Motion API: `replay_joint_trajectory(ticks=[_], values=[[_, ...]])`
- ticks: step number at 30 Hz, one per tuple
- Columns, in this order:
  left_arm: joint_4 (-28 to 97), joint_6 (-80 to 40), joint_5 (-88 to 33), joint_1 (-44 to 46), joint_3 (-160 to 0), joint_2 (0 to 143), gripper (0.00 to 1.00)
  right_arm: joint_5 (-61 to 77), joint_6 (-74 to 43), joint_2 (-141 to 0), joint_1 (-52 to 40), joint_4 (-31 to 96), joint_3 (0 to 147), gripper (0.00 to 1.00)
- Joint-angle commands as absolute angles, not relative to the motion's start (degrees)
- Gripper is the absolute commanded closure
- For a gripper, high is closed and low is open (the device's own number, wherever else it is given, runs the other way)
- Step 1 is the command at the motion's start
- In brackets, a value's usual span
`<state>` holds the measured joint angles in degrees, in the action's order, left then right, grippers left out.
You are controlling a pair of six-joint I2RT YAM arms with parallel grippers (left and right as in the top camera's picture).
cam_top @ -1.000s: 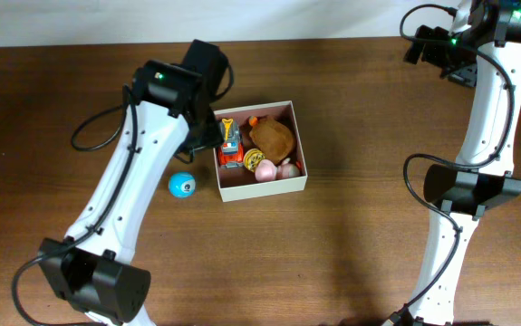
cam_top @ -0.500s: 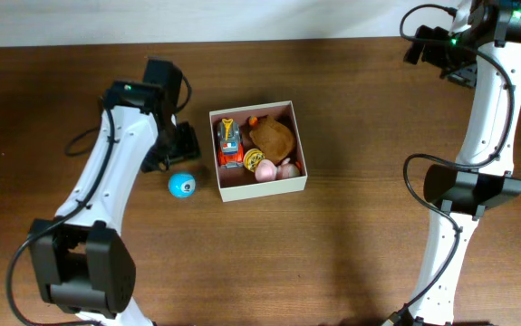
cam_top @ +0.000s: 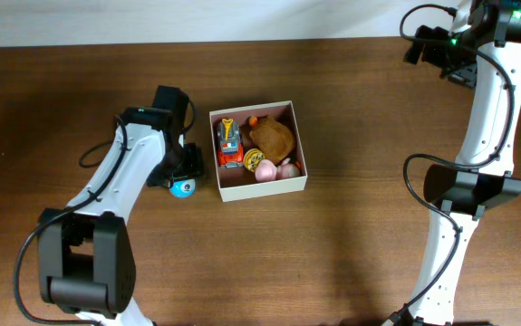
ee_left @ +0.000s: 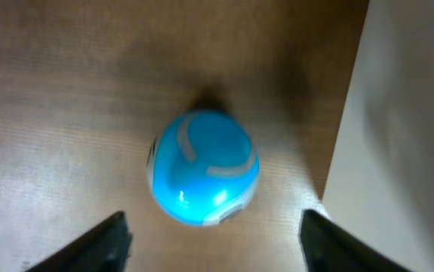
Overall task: Pack container
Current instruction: 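Grasp the blue round ball toy with the left gripper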
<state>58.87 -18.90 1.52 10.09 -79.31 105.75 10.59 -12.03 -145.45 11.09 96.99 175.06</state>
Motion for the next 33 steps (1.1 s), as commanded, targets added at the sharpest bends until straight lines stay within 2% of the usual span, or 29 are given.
replay_joint_trajectory(ticks=[1, 9, 18, 19, 23, 26, 33], values=[[56.18, -18.09, 2.79, 9.96, -76.51, 105.95, 0.21, 10.94, -12.36, -143.31, 10.9, 97.32, 174.8, 0.01], [49.6, -18.11, 2.79, 9.96, -71.46, 105.95, 0.19, 10.94, -12.36, -143.31, 10.9, 97.32, 174.8, 0.01], [47.97, -18.11, 2.79, 9.96, -70.3, 105.97, 0.2, 10.94, -12.36, -143.31, 10.9, 97.32, 174.8, 0.01], [48.01, -18.11, 2.79, 9.96, -70.3, 105.97, 0.24, 10.94, -12.36, -143.31, 10.9, 97.32, 174.8, 0.01], [48.07, -18.15, 2.76, 9.96, -70.3, 105.97, 0.49, 10.94, -12.36, -143.31, 10.9, 97.32, 174.8, 0.01], [48.05, -18.2, 2.76, 9.96, -70.3, 105.97, 0.62, 10.94, -12.34, -143.31, 10.9, 97.32, 174.8, 0.01], [48.25, -18.35, 1.85, 9.96, -70.39, 105.93, 0.65, 10.94, -12.34, -143.31, 10.9, 97.32, 174.8, 0.01]])
